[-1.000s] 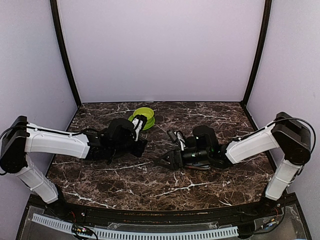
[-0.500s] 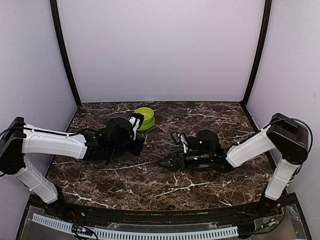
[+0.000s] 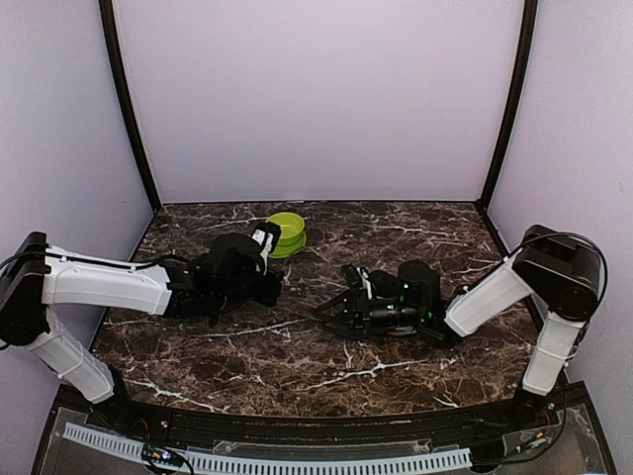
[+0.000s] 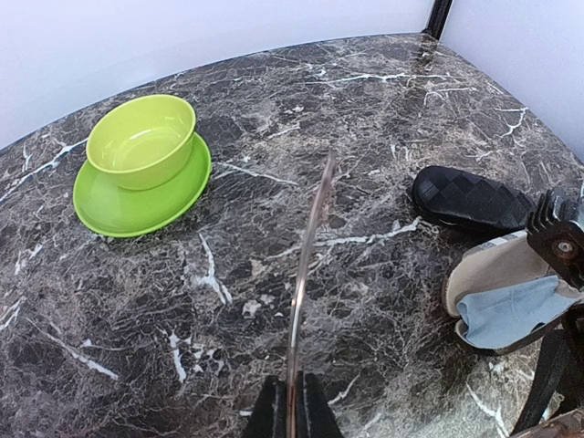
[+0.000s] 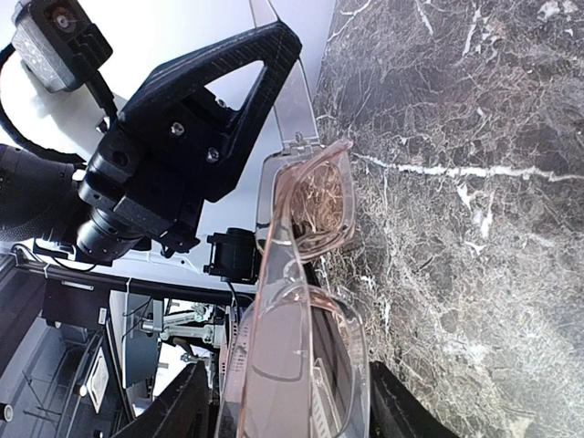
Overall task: Organize the sunglasses
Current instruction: Pass from the left arm to the right
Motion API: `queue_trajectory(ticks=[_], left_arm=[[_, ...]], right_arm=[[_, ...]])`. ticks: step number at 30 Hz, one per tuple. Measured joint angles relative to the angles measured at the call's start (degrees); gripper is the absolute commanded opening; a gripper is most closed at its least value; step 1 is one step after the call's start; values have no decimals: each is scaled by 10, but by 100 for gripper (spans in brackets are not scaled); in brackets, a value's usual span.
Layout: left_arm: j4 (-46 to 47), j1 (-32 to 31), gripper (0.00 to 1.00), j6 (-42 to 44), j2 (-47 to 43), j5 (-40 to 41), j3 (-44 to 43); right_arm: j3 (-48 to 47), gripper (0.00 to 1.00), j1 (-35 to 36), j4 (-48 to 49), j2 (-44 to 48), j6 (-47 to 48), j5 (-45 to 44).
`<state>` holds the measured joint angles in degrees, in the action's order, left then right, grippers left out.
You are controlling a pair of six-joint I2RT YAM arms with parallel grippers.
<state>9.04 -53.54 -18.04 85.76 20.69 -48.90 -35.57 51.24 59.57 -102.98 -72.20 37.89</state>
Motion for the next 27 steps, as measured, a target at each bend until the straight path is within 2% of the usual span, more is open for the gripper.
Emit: queue_trajectory(ticks=[12, 24, 27], left_arm=[[0, -2, 0, -2, -10, 0, 4], [0, -8, 1, -4, -36, 13, 6], [0, -9, 6, -4, -39, 14, 6]], right_arm=[[-1, 47, 0, -17, 2, -7, -4], [-24, 37, 0, -128, 60, 54, -24], [-34, 37, 0, -162, 73, 77, -30]])
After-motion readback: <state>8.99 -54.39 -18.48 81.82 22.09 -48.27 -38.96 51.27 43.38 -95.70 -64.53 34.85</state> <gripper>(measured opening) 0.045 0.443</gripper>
